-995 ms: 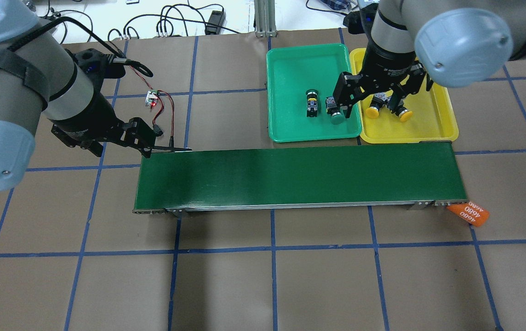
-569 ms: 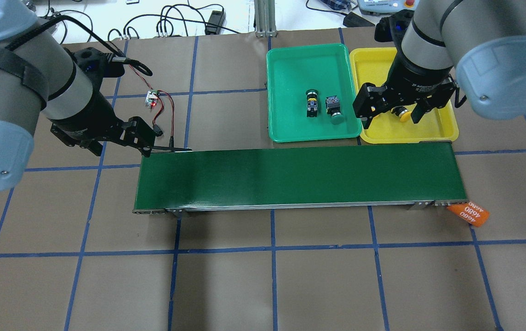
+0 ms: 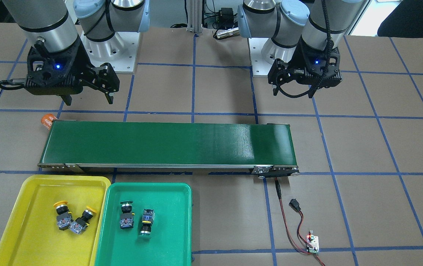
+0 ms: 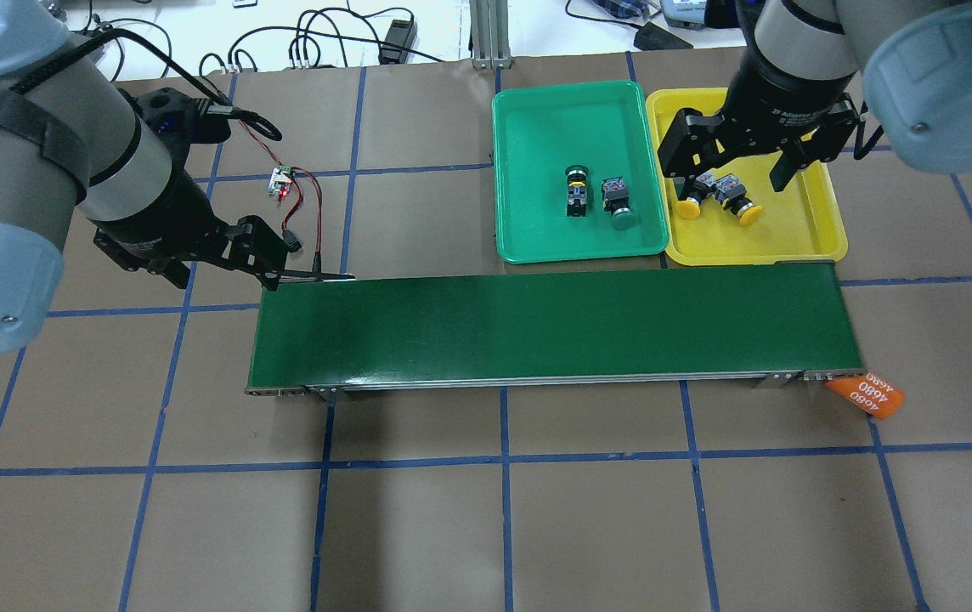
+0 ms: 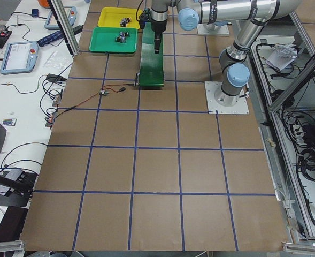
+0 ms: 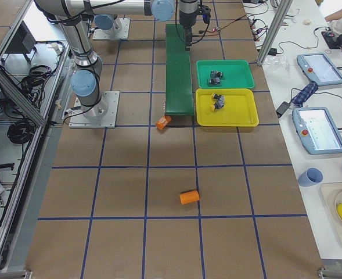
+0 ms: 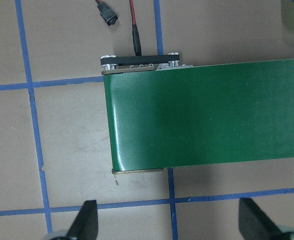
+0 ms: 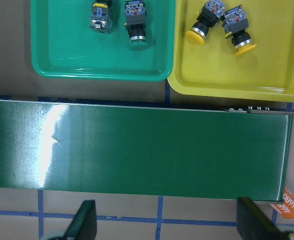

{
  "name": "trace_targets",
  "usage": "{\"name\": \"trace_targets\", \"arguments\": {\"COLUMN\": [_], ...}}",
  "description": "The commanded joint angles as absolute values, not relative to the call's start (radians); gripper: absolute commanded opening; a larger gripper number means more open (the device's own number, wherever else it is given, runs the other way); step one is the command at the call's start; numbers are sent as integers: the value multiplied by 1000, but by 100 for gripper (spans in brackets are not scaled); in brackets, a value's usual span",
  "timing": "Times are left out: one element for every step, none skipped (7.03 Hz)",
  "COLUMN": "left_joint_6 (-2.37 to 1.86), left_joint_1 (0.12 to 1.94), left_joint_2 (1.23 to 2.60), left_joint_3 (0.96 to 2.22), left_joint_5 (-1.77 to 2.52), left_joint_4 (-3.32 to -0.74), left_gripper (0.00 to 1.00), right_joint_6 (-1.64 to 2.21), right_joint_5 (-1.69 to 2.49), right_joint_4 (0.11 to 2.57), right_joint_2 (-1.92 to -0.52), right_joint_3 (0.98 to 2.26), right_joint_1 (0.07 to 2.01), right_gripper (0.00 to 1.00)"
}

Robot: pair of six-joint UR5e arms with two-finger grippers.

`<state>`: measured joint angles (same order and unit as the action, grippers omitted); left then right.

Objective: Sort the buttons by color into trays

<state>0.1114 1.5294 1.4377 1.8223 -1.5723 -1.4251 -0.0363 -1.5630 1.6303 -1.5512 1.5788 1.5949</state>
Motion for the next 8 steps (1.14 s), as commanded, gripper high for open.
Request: {"name": "trace_targets", "arguments": {"left_joint_6": [112,112,112,112,112,112,112,112], "left_joint_1": [1529,1529,1529,1529,1529,1529,1529,1529], "left_joint_2": [1440,1439,1439,1439,1439,1439,1439,1439], "left_joint_3": [1822,1822,1822,1824,1824,1824,1824,1824], "left_joint_5": [-1572,-1572,-1572,-1572,-1572,-1572,-1572,-1572], "left_joint_4": [-1425,-1425,-1425,-1425,-1425,-1425,-1425,-1425], "left_gripper": [100,100,100,100,100,100,100,100], "right_joint_6": [-40,-40,-43,-46,-46,-46,-46,-46], "right_joint_5": [-1562,-1557,-1560,-1563,-1563,-1563,-1562,-1563], "right_joint_4": [1628,1628,1626,1628,1626,1626,1625,1612], "right_joint_2": [-1555,-1557,-1555,-1554,-1554,-1554,-1555,-1555], "right_joint_3": [1574,1572,1572,1574,1574,1575,1575,1575], "right_joint_1": [1595,1595,1595,1595,1597,1595,1595,1595], "right_gripper": [100,100,100,100,100,100,100,100]}}
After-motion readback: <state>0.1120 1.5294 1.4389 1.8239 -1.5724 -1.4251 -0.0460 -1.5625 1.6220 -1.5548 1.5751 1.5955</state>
